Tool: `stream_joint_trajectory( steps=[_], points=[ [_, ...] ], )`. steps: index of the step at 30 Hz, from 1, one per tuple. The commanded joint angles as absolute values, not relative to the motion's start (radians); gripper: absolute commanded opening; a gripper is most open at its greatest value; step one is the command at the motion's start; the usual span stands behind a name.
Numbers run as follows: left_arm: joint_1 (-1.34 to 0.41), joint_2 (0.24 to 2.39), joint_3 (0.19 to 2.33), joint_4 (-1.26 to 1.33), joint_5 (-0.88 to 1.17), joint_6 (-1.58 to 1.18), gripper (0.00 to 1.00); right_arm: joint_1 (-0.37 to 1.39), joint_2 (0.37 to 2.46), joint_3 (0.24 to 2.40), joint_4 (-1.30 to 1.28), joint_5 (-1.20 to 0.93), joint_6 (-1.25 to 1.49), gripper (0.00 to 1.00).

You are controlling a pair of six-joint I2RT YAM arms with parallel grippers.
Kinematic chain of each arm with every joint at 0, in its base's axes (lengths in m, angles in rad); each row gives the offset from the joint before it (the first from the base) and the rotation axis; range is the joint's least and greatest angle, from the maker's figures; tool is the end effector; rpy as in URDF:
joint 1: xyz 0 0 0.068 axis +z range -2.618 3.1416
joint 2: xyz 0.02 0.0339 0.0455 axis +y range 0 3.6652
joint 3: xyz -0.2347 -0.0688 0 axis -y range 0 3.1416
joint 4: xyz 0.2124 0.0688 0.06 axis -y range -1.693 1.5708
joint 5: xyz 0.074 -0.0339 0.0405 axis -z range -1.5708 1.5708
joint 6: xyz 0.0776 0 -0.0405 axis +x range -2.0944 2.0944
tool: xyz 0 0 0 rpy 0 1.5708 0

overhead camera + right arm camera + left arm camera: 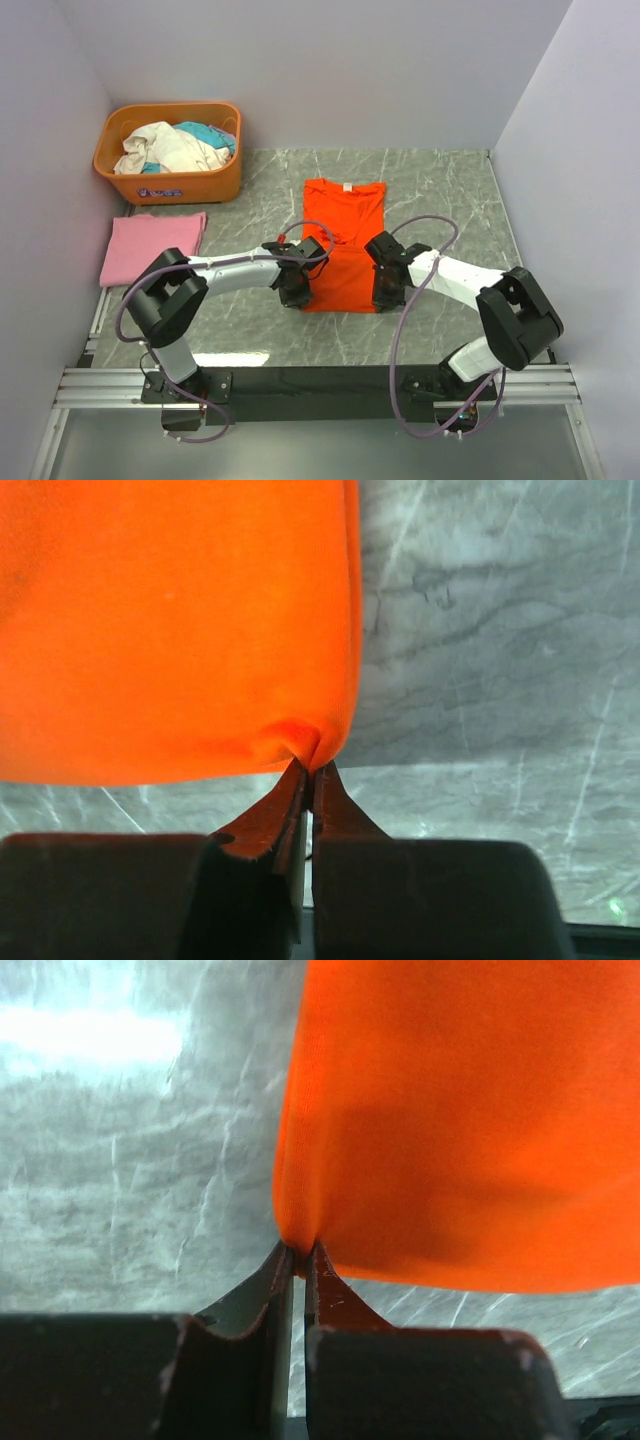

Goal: Fold and stack the t-shirts
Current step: Fold the T-shirt at the center of the board.

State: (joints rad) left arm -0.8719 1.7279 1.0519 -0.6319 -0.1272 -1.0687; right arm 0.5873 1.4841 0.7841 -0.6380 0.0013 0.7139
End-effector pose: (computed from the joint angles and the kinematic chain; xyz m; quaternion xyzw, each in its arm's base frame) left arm 0.2000 -0.2227 0.1134 -0.1055 0.9838 -0.0723 0.1259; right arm 0.1963 0.1306 0.1089 0.0629 0.9912 0.0698 0.0928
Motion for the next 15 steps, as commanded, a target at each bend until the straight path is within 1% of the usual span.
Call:
stream_joint_trajectory(
  steps=[1,6,10,13,15],
  points=[
    [-0.882,1.68,1.003,-0.738,-0.097,-1.042,0.01,0.603,1.431,0.769,-0.73,0.011,0.67,0.0],
    [-0.928,1.52,0.911,-0.828,-0.061,-0.999,0.01,0.66,1.312,0.712,-0.839,-0.096,0.643,0.0],
    [-1.018,1.39,0.809,-0.879,-0.008,-1.018,0.01,0.704,1.215,0.672,-0.911,-0.172,0.646,0.0],
    [-1.034,1.318,0.776,-0.864,0.07,-1.049,0.01,0.706,1.146,0.69,-0.957,-0.187,0.649,0.0],
    [-1.026,1.304,0.807,-0.885,0.034,-1.058,0.01,0.703,1.141,0.756,-1.0,-0.166,0.634,0.0]
  ],
)
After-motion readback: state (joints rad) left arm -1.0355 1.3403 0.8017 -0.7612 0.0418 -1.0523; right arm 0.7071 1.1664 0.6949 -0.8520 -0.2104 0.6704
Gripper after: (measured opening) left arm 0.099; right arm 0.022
